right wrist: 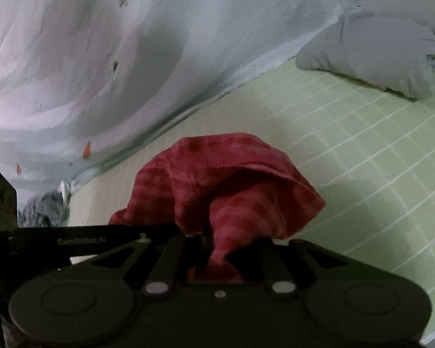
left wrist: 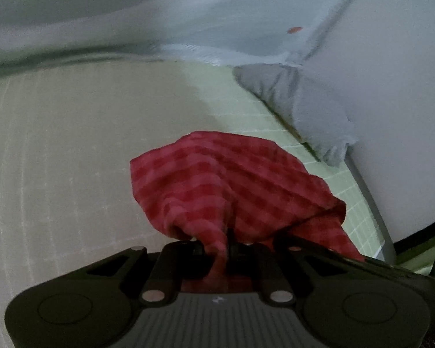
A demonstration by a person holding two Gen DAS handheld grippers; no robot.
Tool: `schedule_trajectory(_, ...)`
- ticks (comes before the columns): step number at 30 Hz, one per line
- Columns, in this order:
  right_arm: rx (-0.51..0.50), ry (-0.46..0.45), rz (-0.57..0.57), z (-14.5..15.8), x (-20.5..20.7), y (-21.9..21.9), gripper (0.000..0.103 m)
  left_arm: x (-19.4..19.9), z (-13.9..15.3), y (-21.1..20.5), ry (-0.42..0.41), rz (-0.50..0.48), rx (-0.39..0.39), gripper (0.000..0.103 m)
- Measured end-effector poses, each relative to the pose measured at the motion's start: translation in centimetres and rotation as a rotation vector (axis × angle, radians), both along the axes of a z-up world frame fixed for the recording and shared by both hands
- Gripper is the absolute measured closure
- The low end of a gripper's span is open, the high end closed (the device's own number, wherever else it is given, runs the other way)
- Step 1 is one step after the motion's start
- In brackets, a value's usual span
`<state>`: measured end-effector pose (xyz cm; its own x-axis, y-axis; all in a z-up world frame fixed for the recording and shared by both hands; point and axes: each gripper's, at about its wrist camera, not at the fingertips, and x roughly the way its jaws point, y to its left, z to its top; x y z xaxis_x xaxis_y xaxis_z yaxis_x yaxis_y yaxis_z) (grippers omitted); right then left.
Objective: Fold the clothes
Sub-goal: 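Pinch the folded shorts with both grippers and lift them off the mat, then carry the folded shorts with both grippers onto the grey pillow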
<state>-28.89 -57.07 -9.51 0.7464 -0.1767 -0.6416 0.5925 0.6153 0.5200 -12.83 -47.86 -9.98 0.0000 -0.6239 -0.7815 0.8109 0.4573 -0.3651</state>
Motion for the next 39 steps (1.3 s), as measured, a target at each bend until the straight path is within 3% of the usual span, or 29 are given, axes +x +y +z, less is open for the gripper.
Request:
schedule_trajectory(6, -0.008, -0.078, -0.032, 1.0, -1.7, -7.4, 0.093, -2.1, 2.3, -8.8, -0.134, -0.054, -0.008, 0.092)
schedule_trajectory(12, -0.057, -0.177, -0.144, 3.0, -3.4, -16.5, 0.093, -4.1, 6.1, -21.5, -0.314, -0.179, -0.022, 0.091)
schedule_trajectory(16, -0.108, -0.249, -0.252, 4.6, -4.2, -22.6, 0.093, -5.0, 8.7, -30.3, -0.385, -0.251, -0.084, 0.091)
schedule_trajectory(18, -0.127, -0.273, -0.333, 4.9, -4.7, -25.7, 0.093, -4.9, 9.6, -34.5, -0.385, -0.281, -0.129, 0.085)
schedule_trajectory(19, -0.138, -0.263, -0.386, 4.7, -5.0, -27.0, 0.092, -4.8, 9.7, -36.4, -0.392, -0.286, -0.153, 0.076)
schedule_trajectory(20, -0.149, -0.252, -0.439, 4.5, -5.2, -28.3, 0.083, -4.7, 9.5, -38.4, -0.417, -0.277, -0.178, 0.054)
schedule_trajectory(21, -0.161, -0.231, -0.49, 4.1, -5.3, -29.6, 0.058, -4.5, 9.0, -40.1, -0.458, -0.256, -0.188, 0.038)
schedule_trajectory(22, -0.173, -0.166, -0.532, 3.2, -4.9, -30.9, 0.044, -4.3, 8.2, -41.8, -0.513, -0.225, -0.18, 0.01)
schedule_trajectory(23, -0.182, -0.097, -0.571, 2.3, -4.5, -32.2, 0.027, -4.1, 6.9, -43.3, -0.556, -0.196, -0.151, 0.007)
schedule_trajectory(25, -0.161, 0.055, -0.626, 0.2, -4.0, -34.1, 0.027, -3.4, 4.1, -45.7, -0.594, -0.154, -0.075, 0.007)
schedule_trajectory(28, -0.181, 0.182, -0.694, -1.7, -4.2, -35.0, 0.025, -2.1, 0.2, -46.3, -0.536, -0.128, 0.008, 0.007)
schedule_trajectory(32, -0.276, 0.248, -0.699, -2.5, -4.0, -34.5, 0.012, -0.7, -3.2, -45.1, -0.461, -0.091, 0.083, 0.007)
schedule_trajectory(36, -0.183, 0.259, -0.712, -3.8, -4.7, -35.4, 0.012, 1.3, -4.3, -44.5, -0.424, -0.036, 0.11, 0.007)
schedule_trajectory(39, -0.23, 0.282, -0.684, -3.2, -4.2, -34.4, 0.004, 2.0, -3.4, -43.5, -0.428, 0.012, 0.085, 0.007)
